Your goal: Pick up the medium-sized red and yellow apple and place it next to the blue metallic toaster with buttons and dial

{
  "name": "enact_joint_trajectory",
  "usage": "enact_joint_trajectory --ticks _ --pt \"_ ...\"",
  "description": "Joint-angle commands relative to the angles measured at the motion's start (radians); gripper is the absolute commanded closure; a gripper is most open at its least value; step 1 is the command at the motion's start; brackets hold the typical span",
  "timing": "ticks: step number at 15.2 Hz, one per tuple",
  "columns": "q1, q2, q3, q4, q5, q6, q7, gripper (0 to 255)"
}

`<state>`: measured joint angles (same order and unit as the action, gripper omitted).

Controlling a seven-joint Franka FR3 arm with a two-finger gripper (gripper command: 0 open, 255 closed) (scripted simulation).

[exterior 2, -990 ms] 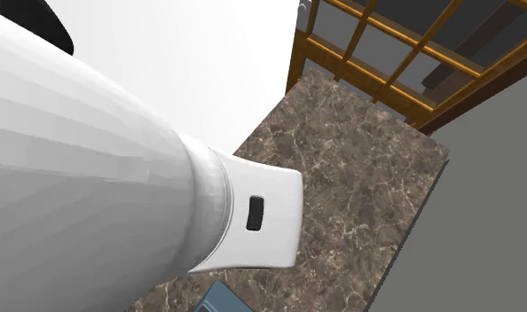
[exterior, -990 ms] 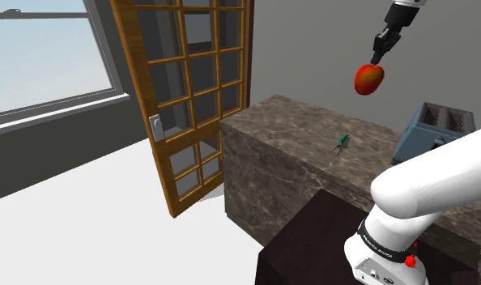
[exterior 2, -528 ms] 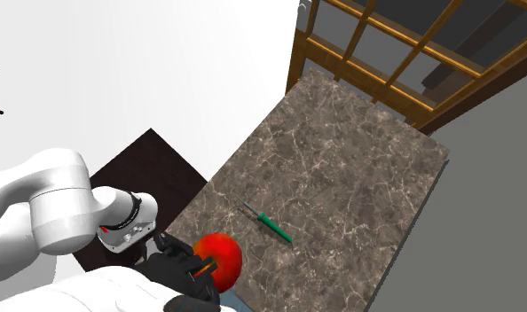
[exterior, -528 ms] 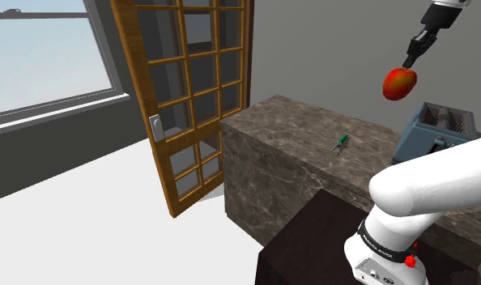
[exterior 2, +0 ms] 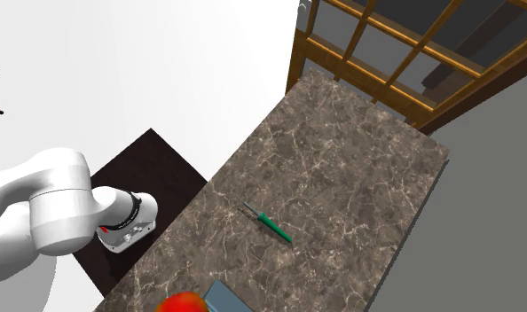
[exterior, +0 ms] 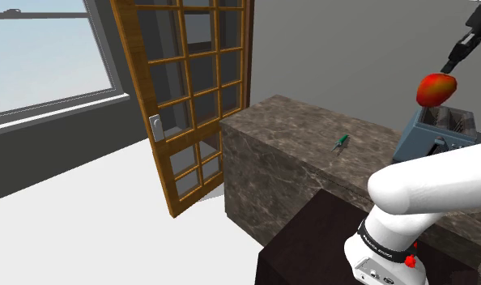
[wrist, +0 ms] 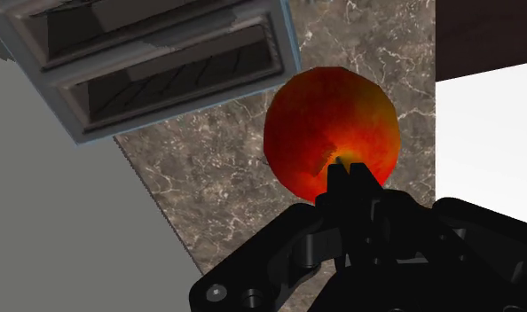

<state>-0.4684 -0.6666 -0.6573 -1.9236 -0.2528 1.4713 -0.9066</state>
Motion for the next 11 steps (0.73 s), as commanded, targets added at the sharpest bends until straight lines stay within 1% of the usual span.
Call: enact_joint_trajectory --ticks 1,6,11 --pt "-0.006 -0.004 -0.038 0.022 -0.019 -0.017 -0.048 255" --pt "-0.014 -0.004 -0.137 0.089 -0.062 -0.054 -0.166 255" --pt "0.005 0.017 -0.258 0.183 -0.098 -0.087 -0.291 255"
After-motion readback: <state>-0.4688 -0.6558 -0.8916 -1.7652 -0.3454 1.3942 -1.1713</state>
